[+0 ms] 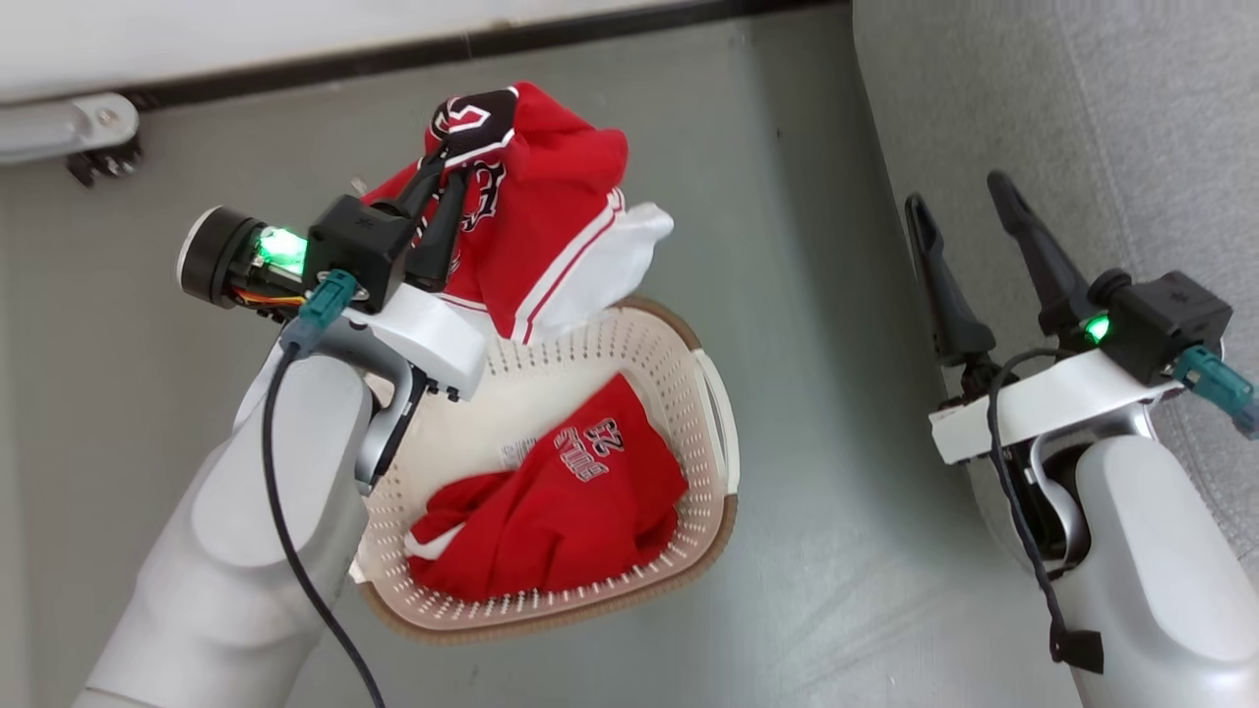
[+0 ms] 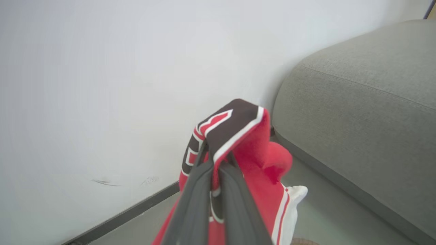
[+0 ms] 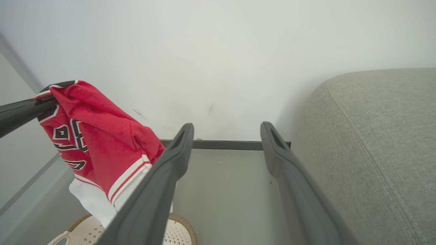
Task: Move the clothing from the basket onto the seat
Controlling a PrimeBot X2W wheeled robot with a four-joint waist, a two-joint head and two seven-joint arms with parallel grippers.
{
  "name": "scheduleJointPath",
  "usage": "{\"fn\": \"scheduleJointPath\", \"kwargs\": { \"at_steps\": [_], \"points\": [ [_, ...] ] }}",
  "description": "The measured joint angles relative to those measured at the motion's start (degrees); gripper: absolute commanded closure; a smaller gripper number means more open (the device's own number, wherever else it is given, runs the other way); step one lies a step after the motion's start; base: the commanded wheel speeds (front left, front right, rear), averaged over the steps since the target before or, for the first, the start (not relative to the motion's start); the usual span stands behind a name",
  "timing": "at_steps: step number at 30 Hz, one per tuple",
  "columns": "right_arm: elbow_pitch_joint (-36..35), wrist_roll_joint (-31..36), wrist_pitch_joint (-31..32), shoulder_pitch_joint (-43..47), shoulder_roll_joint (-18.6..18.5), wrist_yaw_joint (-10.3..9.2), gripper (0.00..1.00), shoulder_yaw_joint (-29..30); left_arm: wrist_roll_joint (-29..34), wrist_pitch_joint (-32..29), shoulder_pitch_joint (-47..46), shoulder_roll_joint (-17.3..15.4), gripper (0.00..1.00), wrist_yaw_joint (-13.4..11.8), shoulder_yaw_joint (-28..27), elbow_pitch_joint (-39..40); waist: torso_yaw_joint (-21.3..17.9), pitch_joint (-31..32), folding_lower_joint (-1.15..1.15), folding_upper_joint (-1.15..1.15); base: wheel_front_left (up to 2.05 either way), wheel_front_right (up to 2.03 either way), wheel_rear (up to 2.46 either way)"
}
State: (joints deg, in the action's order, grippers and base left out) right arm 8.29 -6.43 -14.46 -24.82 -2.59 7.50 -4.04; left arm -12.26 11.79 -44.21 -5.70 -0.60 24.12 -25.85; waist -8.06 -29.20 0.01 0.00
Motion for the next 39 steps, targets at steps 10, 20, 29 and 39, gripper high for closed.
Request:
{"fn": "scheduleJointPath", "kwargs": {
  "at_steps": [10,20,29,39],
  "points": [
    [1.8,0.6,0.0,3.1,0.0,0.00,0.00,0.3,-2.4,-1.8,3.3,-1.4,1.00,0.8,-1.3,2.9,1.2,6.5,0.00,0.00,0.00,0.00,0.00],
    [3.6,1.0,0.0,6.7,0.0,0.00,0.00,0.3,-3.7,-5.5,5.0,-2.6,1.00,1.9,-1.4,4.7,2.2,12.6,0.00,0.00,0.00,0.00,0.00],
    [5.2,1.0,0.0,10.7,0.0,0.00,0.00,-0.3,-5.8,-9.2,7.1,-2.4,1.00,3.2,-0.9,6.1,2.8,18.1,0.00,0.00,0.00,0.00,0.00],
    [6.4,1.0,0.0,14.0,0.0,0.00,0.00,-0.7,-7.1,-12.5,8.9,-2.0,1.00,3.7,0.1,7.5,3.2,23.2,0.00,0.00,0.00,0.00,0.00]
  ]
}}
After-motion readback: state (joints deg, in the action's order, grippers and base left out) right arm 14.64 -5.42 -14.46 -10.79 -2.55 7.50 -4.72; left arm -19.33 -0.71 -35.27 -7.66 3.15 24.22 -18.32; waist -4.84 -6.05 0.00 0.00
